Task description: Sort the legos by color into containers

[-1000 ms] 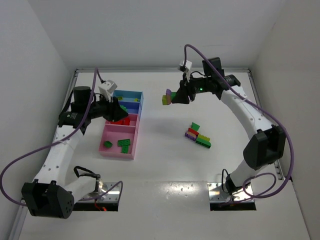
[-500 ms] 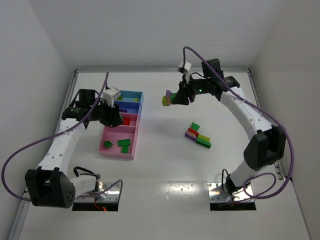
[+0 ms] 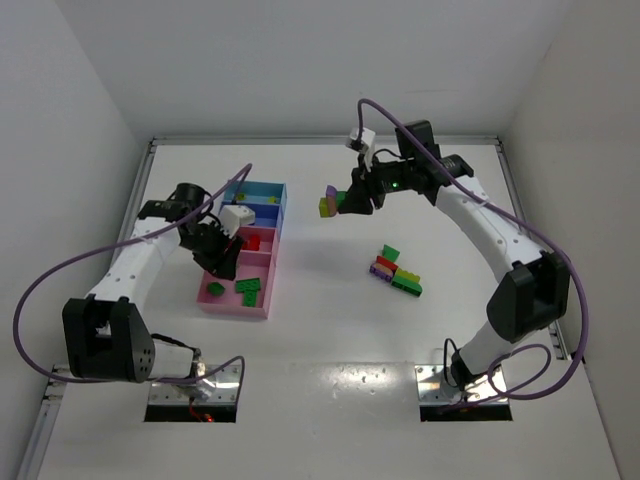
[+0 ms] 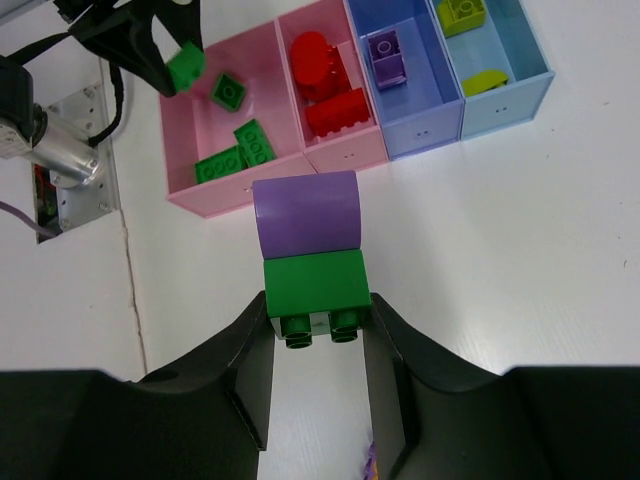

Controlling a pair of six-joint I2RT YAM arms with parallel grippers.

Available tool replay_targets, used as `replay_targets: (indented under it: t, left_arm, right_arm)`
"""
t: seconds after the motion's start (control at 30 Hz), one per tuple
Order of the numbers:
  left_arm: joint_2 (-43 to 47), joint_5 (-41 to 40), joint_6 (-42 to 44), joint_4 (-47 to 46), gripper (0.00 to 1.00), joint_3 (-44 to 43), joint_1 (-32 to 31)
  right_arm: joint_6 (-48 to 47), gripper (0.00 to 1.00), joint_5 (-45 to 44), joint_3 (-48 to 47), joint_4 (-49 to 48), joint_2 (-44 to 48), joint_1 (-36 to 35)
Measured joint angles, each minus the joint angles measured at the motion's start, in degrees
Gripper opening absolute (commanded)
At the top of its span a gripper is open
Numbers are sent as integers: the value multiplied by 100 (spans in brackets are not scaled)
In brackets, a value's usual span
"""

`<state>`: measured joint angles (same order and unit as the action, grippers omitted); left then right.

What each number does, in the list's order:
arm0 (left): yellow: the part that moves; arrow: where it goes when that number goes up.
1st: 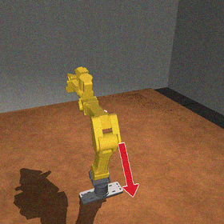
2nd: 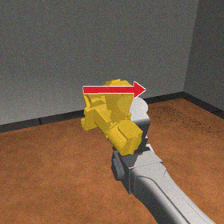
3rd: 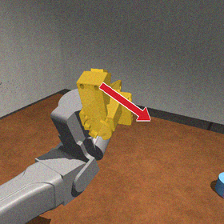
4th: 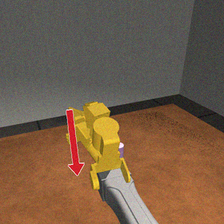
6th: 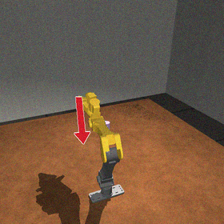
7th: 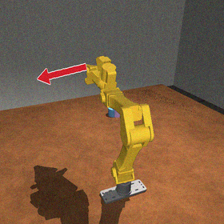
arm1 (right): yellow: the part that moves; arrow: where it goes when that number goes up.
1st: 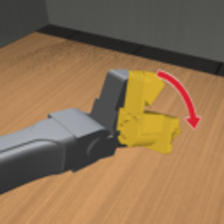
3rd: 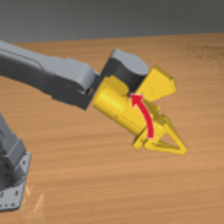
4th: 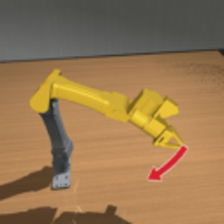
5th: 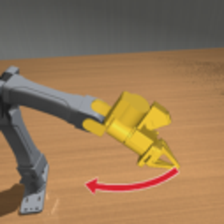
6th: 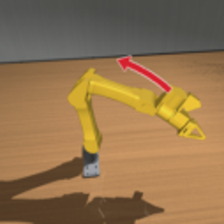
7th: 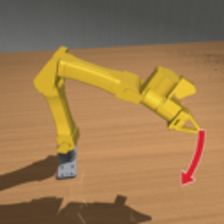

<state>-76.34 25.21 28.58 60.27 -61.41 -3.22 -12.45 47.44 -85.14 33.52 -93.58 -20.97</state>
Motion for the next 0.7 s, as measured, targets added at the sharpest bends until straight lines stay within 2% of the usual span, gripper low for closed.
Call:
replay_targets:
  t: [0.03,0.07,0.1,0.17,0.3,0.37,0.53,0.7]
  left_arm:
    - [-17,-35,39,7,59,4,-15]
    - [-35,-70,87,15,71,11,-26]
    - [-50,-111,136,26,76,15,-31]
    - [-61,-160,173,35,93,17,-35]
    - [-37,-17,236,42,94,-24,-37]
    - [-15,343,258,90,94,-214,63]
    - [90,2194,407,236,94,-1010,326]
    - [-435,4011,787,789,94,-1609,-63]
  right_arm:
    - [0,16,-17,0,-2,0,-13]
    - [0,16,-35,0,-2,0,-17]
    - [0,16,-42,0,0,0,-17]
    - [0,16,-57,0,-2,0,-17]
    - [0,16,-68,0,-2,0,-20]
    - [-17,16,-59,0,-2,0,-28]
    - [-111,16,140,0,59,4,-92]
    - [-155,16,605,0,258,13,-170]
